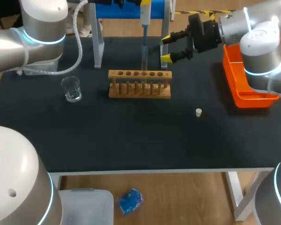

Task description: Invert the test tube, pick up the pipette, mount the tip to pipette, aspirate from beaker and dispense into the tube, eject the tip, return the pipette, and cap with the stopper.

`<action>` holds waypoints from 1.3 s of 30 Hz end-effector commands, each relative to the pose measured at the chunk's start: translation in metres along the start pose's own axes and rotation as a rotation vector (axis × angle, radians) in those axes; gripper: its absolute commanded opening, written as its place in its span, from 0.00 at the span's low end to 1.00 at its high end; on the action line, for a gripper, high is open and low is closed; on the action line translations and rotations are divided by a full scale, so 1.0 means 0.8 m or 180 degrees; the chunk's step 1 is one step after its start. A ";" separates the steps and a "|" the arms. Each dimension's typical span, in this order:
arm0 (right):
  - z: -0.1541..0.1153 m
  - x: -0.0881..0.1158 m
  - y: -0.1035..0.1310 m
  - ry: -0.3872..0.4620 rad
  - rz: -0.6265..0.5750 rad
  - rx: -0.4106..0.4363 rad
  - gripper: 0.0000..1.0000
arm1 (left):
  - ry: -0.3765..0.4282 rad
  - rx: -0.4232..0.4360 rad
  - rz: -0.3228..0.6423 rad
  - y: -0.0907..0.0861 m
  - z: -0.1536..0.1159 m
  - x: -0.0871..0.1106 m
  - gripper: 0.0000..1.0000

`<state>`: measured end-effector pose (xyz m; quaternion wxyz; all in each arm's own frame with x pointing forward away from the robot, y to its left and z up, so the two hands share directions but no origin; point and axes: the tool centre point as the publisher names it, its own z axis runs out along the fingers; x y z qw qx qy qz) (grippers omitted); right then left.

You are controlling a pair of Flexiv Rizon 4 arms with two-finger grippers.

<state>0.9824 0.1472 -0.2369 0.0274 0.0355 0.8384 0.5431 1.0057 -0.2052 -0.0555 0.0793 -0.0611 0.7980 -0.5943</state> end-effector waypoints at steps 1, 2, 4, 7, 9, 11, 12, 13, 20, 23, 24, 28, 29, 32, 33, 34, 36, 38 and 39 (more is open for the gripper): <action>0.000 0.000 0.000 0.0000 -0.0001 0.0004 1.00 | -0.0020 -0.0017 0.0001 -0.003 -0.004 0.004 0.00; 0.000 0.000 0.000 0.0000 -0.0001 0.0004 1.00 | -0.0023 -0.0019 0.0005 -0.004 -0.004 0.004 0.00; 0.000 0.000 0.000 0.0000 -0.0001 0.0004 1.00 | -0.0028 -0.0019 0.0014 -0.006 -0.005 0.004 0.00; 0.000 0.000 0.000 0.0000 -0.0001 0.0004 1.00 | -0.0032 -0.0021 0.0030 -0.010 -0.005 0.003 0.00; 0.000 0.000 0.000 0.0000 -0.0001 0.0004 1.00 | -0.0036 -0.0017 0.0040 -0.012 -0.006 0.002 0.00; 0.000 0.000 0.000 0.0000 -0.0001 0.0004 1.00 | -0.0038 -0.0014 0.0052 -0.014 -0.006 0.002 0.00; 0.000 0.000 0.000 0.0000 -0.0001 0.0004 1.00 | -0.0039 -0.0014 0.0059 -0.015 -0.007 0.003 0.00; 0.000 0.000 0.000 0.0000 -0.0001 0.0004 1.00 | -0.0039 -0.0015 0.0063 -0.016 -0.007 0.003 0.00; 0.000 0.000 0.000 0.0000 -0.0001 0.0004 1.00 | -0.0023 -0.0025 0.0078 -0.024 -0.008 0.007 0.00; 0.000 0.000 0.000 0.0000 -0.0001 0.0004 1.00 | -0.0014 -0.0025 0.0085 -0.027 -0.008 0.009 0.00; 0.000 0.000 0.000 0.0000 -0.0001 0.0004 1.00 | -0.0013 -0.0026 0.0087 -0.029 -0.008 0.009 0.00; 0.000 0.000 0.000 0.0000 -0.0001 0.0004 1.00 | -0.0006 -0.0039 0.0103 -0.033 -0.009 0.010 0.00; 0.000 0.000 0.000 0.0000 -0.0001 0.0004 1.00 | -0.0005 -0.0041 0.0105 -0.034 -0.009 0.010 0.00; 0.000 0.000 0.000 0.0000 -0.0001 0.0004 1.00 | 0.0003 -0.0054 0.0104 -0.036 -0.010 0.011 0.00; 0.000 0.000 0.000 0.0000 -0.0001 0.0004 1.00 | 0.0010 -0.0061 0.0098 -0.036 -0.010 0.011 0.00; 0.000 0.000 0.000 0.0000 -0.0001 0.0004 1.00 | 0.0016 -0.0066 0.0093 -0.036 -0.010 0.011 0.00; 0.000 0.000 0.000 0.0000 -0.0001 0.0004 1.00 | 0.0022 -0.0070 0.0085 -0.038 -0.011 0.012 0.00; 0.000 0.000 0.000 0.0000 -0.0001 0.0004 1.00 | 0.0025 -0.0068 0.0083 -0.039 -0.012 0.012 0.00; 0.000 0.000 0.000 0.0000 -0.0001 0.0004 1.00 | 0.0025 -0.0068 0.0082 -0.039 -0.013 0.012 0.00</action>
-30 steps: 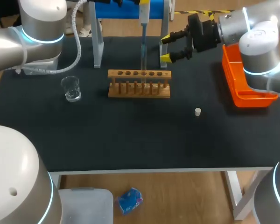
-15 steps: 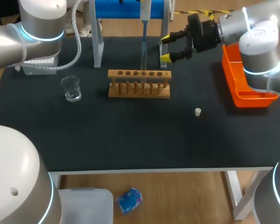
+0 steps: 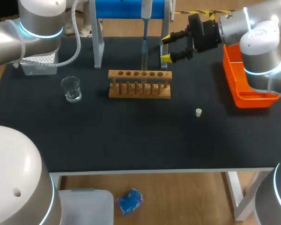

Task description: Invert the test tube, pick up the pipette, mount the tip to pipette, aspirate from beaker and dispense into the tube, eject the tip, return the pipette, and cap with the stopper.

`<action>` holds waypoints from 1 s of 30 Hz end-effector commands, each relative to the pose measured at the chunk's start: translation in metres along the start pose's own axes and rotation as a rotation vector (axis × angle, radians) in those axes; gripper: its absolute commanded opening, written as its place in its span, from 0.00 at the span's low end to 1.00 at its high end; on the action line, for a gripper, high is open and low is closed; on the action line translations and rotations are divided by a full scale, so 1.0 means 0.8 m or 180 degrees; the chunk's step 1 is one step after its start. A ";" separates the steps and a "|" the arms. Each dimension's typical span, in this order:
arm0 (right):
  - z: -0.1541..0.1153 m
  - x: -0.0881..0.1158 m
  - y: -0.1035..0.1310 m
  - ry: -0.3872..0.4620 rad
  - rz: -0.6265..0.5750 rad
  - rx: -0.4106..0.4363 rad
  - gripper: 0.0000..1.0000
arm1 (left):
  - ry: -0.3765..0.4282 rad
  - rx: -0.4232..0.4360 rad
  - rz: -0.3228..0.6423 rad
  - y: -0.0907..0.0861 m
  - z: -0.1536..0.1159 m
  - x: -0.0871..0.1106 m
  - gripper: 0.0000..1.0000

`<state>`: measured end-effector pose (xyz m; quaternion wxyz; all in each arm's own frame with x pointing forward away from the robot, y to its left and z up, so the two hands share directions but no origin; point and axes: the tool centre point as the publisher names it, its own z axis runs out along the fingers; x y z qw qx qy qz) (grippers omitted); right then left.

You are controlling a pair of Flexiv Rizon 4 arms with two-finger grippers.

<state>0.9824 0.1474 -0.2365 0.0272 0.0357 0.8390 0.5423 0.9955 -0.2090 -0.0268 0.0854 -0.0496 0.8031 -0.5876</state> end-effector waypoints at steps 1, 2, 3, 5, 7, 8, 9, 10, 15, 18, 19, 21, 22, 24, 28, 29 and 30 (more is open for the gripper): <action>0.000 0.000 -0.001 0.0000 -0.0002 -0.0002 1.00 | 0.0015 -0.0020 -0.0007 -0.004 -0.005 0.000 0.00; 0.000 0.000 -0.001 0.0000 -0.0002 -0.0002 1.00 | 0.0017 -0.0019 -0.0010 -0.005 -0.005 0.000 0.00; 0.000 0.000 -0.001 0.0000 -0.0002 -0.0002 1.00 | 0.0020 -0.0017 -0.0013 -0.005 -0.006 0.000 0.00; 0.000 0.000 -0.001 0.0000 -0.0002 -0.0002 1.00 | 0.0041 -0.0011 -0.0029 -0.006 -0.006 -0.001 0.00; 0.000 0.000 -0.001 0.0000 -0.0002 -0.0002 1.00 | 0.0060 -0.0012 -0.0038 -0.009 -0.006 -0.002 0.00; 0.000 0.000 -0.001 0.0000 -0.0002 -0.0002 1.00 | 0.0070 -0.0012 -0.0036 -0.010 -0.005 -0.002 0.00; 0.000 0.000 -0.001 0.0000 -0.0002 -0.0002 1.00 | 0.0081 -0.0016 -0.0033 -0.013 -0.005 -0.002 0.00; 0.000 0.000 -0.001 0.0000 -0.0002 -0.0002 1.00 | 0.0084 -0.0019 -0.0031 -0.014 -0.005 -0.002 0.00; 0.000 0.000 -0.001 0.0000 -0.0002 -0.0002 1.00 | 0.0098 -0.0017 -0.0014 -0.020 -0.007 -0.001 0.00; 0.000 0.000 -0.001 0.0000 -0.0002 -0.0002 1.00 | 0.0102 -0.0019 -0.0010 -0.023 -0.007 0.000 0.00; 0.000 0.000 -0.001 0.0000 -0.0002 -0.0002 1.00 | 0.0107 -0.0015 -0.0022 -0.024 -0.007 0.000 0.00; 0.000 0.000 -0.001 0.0000 -0.0002 -0.0002 1.00 | 0.0130 0.0033 -0.0024 -0.029 -0.008 0.001 0.00; 0.000 0.000 -0.001 0.0000 -0.0002 -0.0002 1.00 | 0.0129 0.0023 -0.0022 -0.031 -0.008 0.001 0.00; 0.000 0.000 -0.001 0.0000 -0.0002 -0.0002 1.00 | 0.0135 0.0018 -0.0011 -0.036 -0.010 0.001 0.00; 0.000 0.000 -0.001 0.0000 -0.0002 -0.0002 1.00 | 0.0166 0.0069 0.0003 -0.047 -0.015 0.002 0.00; 0.000 0.000 -0.001 0.0000 -0.0002 -0.0002 1.00 | 0.0172 0.0062 0.0012 -0.051 -0.015 0.003 0.00; 0.000 0.000 -0.001 0.0000 -0.0002 -0.0002 1.00 | 0.0183 0.0021 0.0043 -0.055 -0.015 0.004 0.00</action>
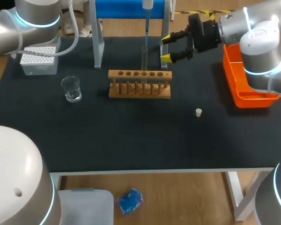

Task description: Invert the test tube, pick up the pipette, mount the tip to pipette, aspirate from beaker and dispense into the tube, eject the tip, return the pipette, and cap with the stopper.

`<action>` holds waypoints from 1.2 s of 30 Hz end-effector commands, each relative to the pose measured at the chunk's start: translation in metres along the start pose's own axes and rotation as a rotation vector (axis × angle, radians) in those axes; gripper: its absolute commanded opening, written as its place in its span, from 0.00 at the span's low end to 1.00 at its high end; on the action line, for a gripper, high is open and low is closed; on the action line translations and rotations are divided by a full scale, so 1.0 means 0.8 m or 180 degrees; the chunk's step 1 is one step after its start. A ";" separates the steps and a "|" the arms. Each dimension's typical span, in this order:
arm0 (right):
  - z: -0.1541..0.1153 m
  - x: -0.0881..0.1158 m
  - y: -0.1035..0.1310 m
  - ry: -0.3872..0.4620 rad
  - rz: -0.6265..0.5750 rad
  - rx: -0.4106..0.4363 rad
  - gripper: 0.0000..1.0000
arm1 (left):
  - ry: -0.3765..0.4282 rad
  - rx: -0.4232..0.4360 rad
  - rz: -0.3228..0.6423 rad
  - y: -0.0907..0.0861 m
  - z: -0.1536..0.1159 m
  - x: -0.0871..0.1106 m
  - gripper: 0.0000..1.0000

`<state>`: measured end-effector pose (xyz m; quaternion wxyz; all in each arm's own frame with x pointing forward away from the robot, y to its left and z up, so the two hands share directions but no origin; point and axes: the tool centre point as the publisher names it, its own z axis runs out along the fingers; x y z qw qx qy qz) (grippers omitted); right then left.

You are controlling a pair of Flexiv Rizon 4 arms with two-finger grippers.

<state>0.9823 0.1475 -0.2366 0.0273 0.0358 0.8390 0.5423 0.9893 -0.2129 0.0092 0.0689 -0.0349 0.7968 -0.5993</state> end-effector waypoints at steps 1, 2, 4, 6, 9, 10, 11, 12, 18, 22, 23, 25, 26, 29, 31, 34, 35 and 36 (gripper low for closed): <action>0.000 0.000 -0.001 0.0001 -0.0002 -0.0002 1.00 | 0.0059 -0.0106 0.0036 -0.016 -0.005 0.001 0.00; 0.000 0.000 -0.001 0.0001 -0.0002 -0.0002 1.00 | 0.0078 -0.0144 0.0012 -0.019 -0.006 0.002 0.00; 0.000 0.000 -0.001 0.0001 -0.0002 -0.0002 1.00 | 0.0080 -0.0211 -0.0011 -0.025 -0.010 0.004 0.00; 0.000 0.000 -0.001 0.0001 -0.0002 -0.0002 1.00 | 0.0096 -0.0293 -0.0073 -0.031 -0.021 0.009 0.00; 0.000 0.000 -0.001 0.0001 -0.0002 -0.0002 1.00 | 0.0100 -0.0315 -0.0112 -0.037 -0.043 0.020 0.00; 0.000 0.000 -0.001 0.0001 -0.0002 -0.0002 1.00 | 0.0058 -0.0340 -0.0126 -0.038 -0.058 0.028 0.00; 0.000 0.000 -0.001 0.0001 -0.0002 -0.0002 1.00 | 0.0039 -0.0315 -0.0147 -0.036 -0.069 0.034 0.00; 0.000 0.000 -0.001 0.0001 -0.0002 -0.0002 1.00 | 0.0016 -0.0322 -0.0170 -0.033 -0.076 0.039 0.00; 0.000 0.000 -0.001 0.0001 -0.0002 -0.0002 1.00 | -0.0156 -0.0282 -0.0277 0.024 -0.120 0.096 0.00; 0.000 0.000 -0.001 0.0001 -0.0002 -0.0002 1.00 | -0.0214 -0.0331 -0.0340 0.066 -0.108 0.130 0.00; 0.000 0.000 -0.001 0.0001 -0.0002 -0.0002 1.00 | -0.0214 -0.0331 -0.0340 0.066 -0.108 0.130 0.00; 0.000 0.000 -0.001 0.0001 -0.0002 -0.0002 1.00 | -0.0214 -0.0331 -0.0340 0.066 -0.108 0.130 0.00; 0.000 0.000 -0.001 0.0001 -0.0002 -0.0002 1.00 | -0.0214 -0.0331 -0.0340 0.066 -0.108 0.130 0.00; 0.000 0.000 -0.001 0.0001 -0.0002 -0.0002 1.00 | -0.0214 -0.0331 -0.0340 0.066 -0.108 0.130 0.00; 0.000 0.000 -0.001 0.0001 -0.0002 -0.0002 1.00 | -0.0214 -0.0331 -0.0340 0.066 -0.108 0.130 0.00; 0.000 0.000 -0.001 0.0001 -0.0002 -0.0002 1.00 | -0.0214 -0.0331 -0.0340 0.066 -0.108 0.130 0.00; 0.000 0.000 -0.001 0.0001 -0.0002 -0.0002 1.00 | -0.0214 -0.0331 -0.0340 0.066 -0.108 0.130 0.00; 0.000 0.000 -0.001 0.0001 -0.0002 -0.0002 1.00 | -0.0214 -0.0331 -0.0340 0.066 -0.108 0.130 0.00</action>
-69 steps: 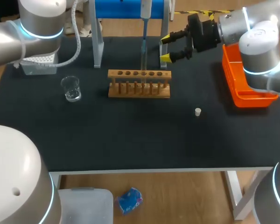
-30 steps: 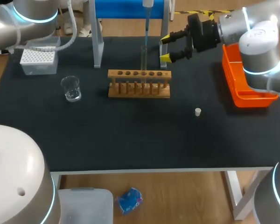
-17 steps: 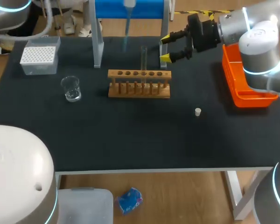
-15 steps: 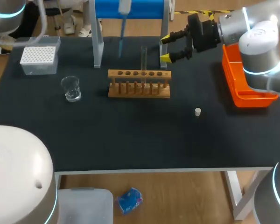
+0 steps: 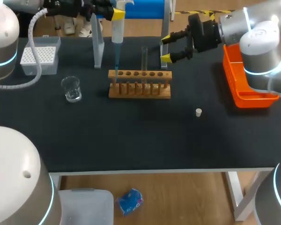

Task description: Invert the test tube, pick up the pipette, mount the tip to pipette, aspirate from beaker and dispense into the tube, eject the tip, return the pipette, and cap with the stopper.

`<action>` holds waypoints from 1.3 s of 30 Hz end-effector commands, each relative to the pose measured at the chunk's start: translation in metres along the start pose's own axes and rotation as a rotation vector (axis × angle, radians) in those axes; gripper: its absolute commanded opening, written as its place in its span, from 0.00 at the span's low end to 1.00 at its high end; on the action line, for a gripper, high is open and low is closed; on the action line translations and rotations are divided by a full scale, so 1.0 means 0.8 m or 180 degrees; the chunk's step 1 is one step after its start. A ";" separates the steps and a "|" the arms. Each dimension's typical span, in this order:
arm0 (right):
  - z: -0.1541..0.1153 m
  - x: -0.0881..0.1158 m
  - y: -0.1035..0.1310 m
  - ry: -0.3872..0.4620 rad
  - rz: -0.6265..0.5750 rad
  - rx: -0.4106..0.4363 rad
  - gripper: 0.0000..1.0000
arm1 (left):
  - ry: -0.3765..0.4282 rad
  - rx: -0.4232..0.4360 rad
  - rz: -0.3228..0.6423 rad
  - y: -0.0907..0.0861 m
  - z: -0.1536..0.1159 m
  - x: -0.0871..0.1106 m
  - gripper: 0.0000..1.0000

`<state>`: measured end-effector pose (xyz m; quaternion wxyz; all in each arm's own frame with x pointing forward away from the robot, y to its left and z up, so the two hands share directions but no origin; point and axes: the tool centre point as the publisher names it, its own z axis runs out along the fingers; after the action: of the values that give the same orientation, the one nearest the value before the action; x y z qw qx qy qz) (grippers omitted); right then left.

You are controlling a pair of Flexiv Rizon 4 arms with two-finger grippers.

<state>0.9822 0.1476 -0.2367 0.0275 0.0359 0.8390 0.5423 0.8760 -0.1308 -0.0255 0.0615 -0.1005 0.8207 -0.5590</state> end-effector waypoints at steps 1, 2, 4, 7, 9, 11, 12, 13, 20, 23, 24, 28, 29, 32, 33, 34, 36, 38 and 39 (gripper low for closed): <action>0.000 0.000 -0.001 0.0002 -0.0002 -0.0002 1.00 | -0.0002 -0.0004 -0.0001 0.000 -0.001 0.001 0.00; 0.000 0.000 -0.001 0.0002 -0.0002 -0.0002 1.00 | -0.0002 -0.0004 -0.0001 0.000 -0.001 0.001 0.00; 0.000 0.000 -0.001 0.0002 -0.0002 -0.0002 1.00 | -0.0002 -0.0004 -0.0001 0.000 -0.001 0.001 0.00; 0.000 0.000 -0.001 0.0002 -0.0002 -0.0002 1.00 | 0.0009 0.0007 0.0041 0.001 0.005 0.004 0.00; 0.000 0.000 -0.001 0.0002 -0.0002 -0.0002 1.00 | 0.0051 -0.0011 0.0169 0.005 0.021 0.019 0.00; 0.000 0.000 -0.001 0.0002 -0.0002 -0.0002 1.00 | 0.0077 -0.0069 0.0234 0.012 0.039 0.036 0.00; 0.000 0.000 -0.001 0.0002 -0.0002 -0.0002 1.00 | 0.0077 -0.0040 0.0275 0.016 0.048 0.046 0.00; 0.000 0.000 -0.001 0.0002 -0.0002 -0.0002 1.00 | 0.0072 -0.0063 0.0281 0.020 0.057 0.054 0.00; 0.000 0.000 -0.001 0.0002 -0.0002 -0.0002 1.00 | 0.0169 0.0113 0.0431 0.028 0.087 0.077 0.00; 0.000 0.000 -0.001 0.0002 -0.0002 -0.0002 1.00 | 0.0210 0.0153 0.0460 0.029 0.092 0.078 0.00; 0.000 0.000 -0.001 0.0002 -0.0002 -0.0002 1.00 | 0.0241 0.0163 0.0480 0.032 0.094 0.078 0.00; 0.000 0.000 -0.001 0.0002 -0.0002 -0.0002 1.00 | 0.0351 0.0243 0.0552 0.042 0.095 0.070 0.00; 0.000 0.000 -0.001 0.0002 -0.0002 -0.0002 1.00 | 0.0397 0.0261 0.0589 0.043 0.095 0.069 0.00; 0.000 0.000 -0.001 0.0002 -0.0002 -0.0002 1.00 | 0.0424 0.0231 0.0561 0.051 0.097 0.061 0.00; 0.000 0.000 -0.001 0.0002 -0.0002 -0.0002 1.00 | 0.0432 0.0237 0.0559 0.053 0.098 0.060 0.00; 0.000 0.000 -0.001 0.0002 -0.0002 -0.0002 1.00 | 0.0439 0.0231 0.0543 0.057 0.100 0.058 0.00; 0.000 0.000 -0.001 0.0002 -0.0002 -0.0002 1.00 | 0.0459 0.0256 0.0535 0.060 0.102 0.058 0.00; 0.000 0.000 -0.001 0.0002 -0.0002 -0.0002 1.00 | 0.0463 0.0243 0.0530 0.063 0.104 0.057 0.00; 0.000 0.000 -0.001 0.0002 -0.0002 -0.0002 1.00 | 0.0461 0.0239 0.0528 0.064 0.104 0.057 0.00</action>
<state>0.9822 0.1477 -0.2367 0.0275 0.0359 0.8390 0.5423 0.8418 -0.1965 -0.1000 0.0530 0.0092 0.8083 -0.5863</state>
